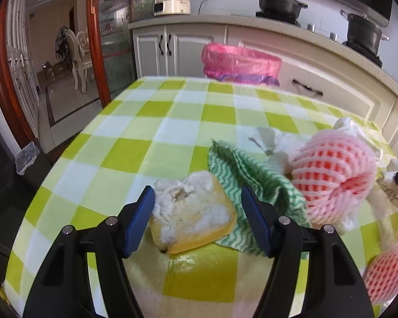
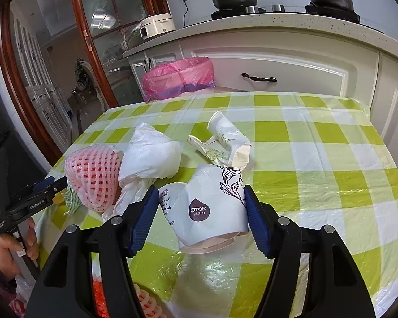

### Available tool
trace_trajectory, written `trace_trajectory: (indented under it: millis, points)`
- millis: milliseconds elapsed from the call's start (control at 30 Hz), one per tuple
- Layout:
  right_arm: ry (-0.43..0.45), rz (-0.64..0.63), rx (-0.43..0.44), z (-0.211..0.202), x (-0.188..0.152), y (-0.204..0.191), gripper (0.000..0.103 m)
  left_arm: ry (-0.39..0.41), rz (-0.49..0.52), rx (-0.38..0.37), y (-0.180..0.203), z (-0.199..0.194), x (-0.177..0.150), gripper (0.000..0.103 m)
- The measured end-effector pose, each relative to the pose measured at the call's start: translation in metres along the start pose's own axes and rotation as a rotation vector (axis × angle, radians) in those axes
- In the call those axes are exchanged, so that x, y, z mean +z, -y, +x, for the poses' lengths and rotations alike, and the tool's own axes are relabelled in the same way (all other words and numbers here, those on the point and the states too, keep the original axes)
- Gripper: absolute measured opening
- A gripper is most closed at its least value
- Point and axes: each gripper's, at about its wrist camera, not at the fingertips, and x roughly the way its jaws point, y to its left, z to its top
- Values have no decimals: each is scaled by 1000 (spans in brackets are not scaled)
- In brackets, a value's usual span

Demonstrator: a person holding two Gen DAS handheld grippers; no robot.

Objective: Collect trash
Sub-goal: 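Close the right tool on the white paper cup while the left tool grasps the foam-topped sponge, then carry the paper cup and sponge to the pink bin and release both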

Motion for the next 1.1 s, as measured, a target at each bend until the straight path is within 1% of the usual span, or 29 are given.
trace_trajectory:
  millis: [33, 67, 100, 167, 200, 300, 333, 400, 467, 500, 533, 600, 633, 733, 833, 967, 1033, 1100]
  points:
    - [0, 0, -1, 0, 0, 0, 62, 6, 5, 2, 0, 0, 1, 63]
    - [1, 3, -1, -1, 0, 0, 62, 14, 9, -3, 1, -1, 1, 57]
    - [3, 5, -1, -1, 0, 0, 62, 18, 19, -7, 2, -1, 0, 44]
    - [5, 7, -2, -1, 0, -1, 62, 33, 40, -13, 5, -5, -1, 33]
    - [8, 8, -1, -2, 1, -1, 62, 41, 52, -9, 7, -7, -2, 25]
    - [19, 8, 2, -5, 2, -2, 62, 73, 64, 2, 9, -17, -6, 15]
    - [21, 7, 3, -6, 2, -3, 62, 78, 64, 1, 9, -19, -7, 13]
    - [24, 4, 5, -7, 3, -3, 62, 87, 56, -10, 7, -24, -10, 13]
    - [27, 5, 6, -8, 3, -3, 62, 93, 38, -15, 3, -27, -12, 15]
    - [27, 6, 6, -8, 3, -3, 62, 93, 21, -18, 0, -28, -12, 27]
    - [27, 7, 6, -8, 3, -3, 62, 91, 0, -24, -4, -28, -12, 50]
    - [27, 10, 8, -8, 3, -3, 62, 101, -44, -13, -11, -29, -11, 69]
    - [26, 10, 9, -8, 3, -3, 62, 95, -55, -5, -13, -27, -10, 69]
    - [23, 14, 9, -6, 3, -2, 62, 46, -47, -3, -13, -16, -7, 69]
    - [21, 18, 9, -4, 3, -1, 62, 11, -44, -11, -12, -8, -6, 69]
    - [19, 22, 12, -2, 3, 0, 62, -14, -43, -12, -13, -2, -7, 69]
    - [19, 21, 15, -2, 2, -1, 62, -15, -47, -10, -14, -1, -7, 57]
    - [20, 20, 16, -2, 3, -2, 62, -12, -44, -15, -14, -1, -7, 56]
